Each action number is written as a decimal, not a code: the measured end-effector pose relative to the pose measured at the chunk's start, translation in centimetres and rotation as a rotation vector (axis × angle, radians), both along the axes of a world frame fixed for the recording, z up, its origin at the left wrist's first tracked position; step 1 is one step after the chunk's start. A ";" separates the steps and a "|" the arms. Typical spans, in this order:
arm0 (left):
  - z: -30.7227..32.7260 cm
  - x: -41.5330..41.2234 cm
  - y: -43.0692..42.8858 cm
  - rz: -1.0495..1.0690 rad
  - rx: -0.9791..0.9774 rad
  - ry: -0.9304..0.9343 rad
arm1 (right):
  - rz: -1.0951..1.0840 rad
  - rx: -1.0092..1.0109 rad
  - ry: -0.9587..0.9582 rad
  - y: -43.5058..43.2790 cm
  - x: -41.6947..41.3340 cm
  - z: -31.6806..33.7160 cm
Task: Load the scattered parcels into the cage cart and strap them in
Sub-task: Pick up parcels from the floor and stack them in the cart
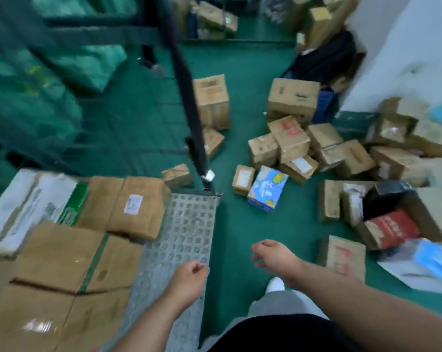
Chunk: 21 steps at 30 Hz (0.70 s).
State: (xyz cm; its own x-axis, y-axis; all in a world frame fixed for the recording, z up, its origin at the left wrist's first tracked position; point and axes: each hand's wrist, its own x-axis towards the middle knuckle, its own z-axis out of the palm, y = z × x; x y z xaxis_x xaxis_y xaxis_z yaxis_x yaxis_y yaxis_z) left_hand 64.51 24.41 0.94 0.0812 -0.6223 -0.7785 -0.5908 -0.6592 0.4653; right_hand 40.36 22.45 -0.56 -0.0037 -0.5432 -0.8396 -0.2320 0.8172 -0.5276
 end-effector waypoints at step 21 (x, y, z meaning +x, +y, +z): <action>-2.7 -18.8 -31.8 -0.457 0.004 -0.051 | -0.556 0.099 0.073 -17.6 -19.3 -2.3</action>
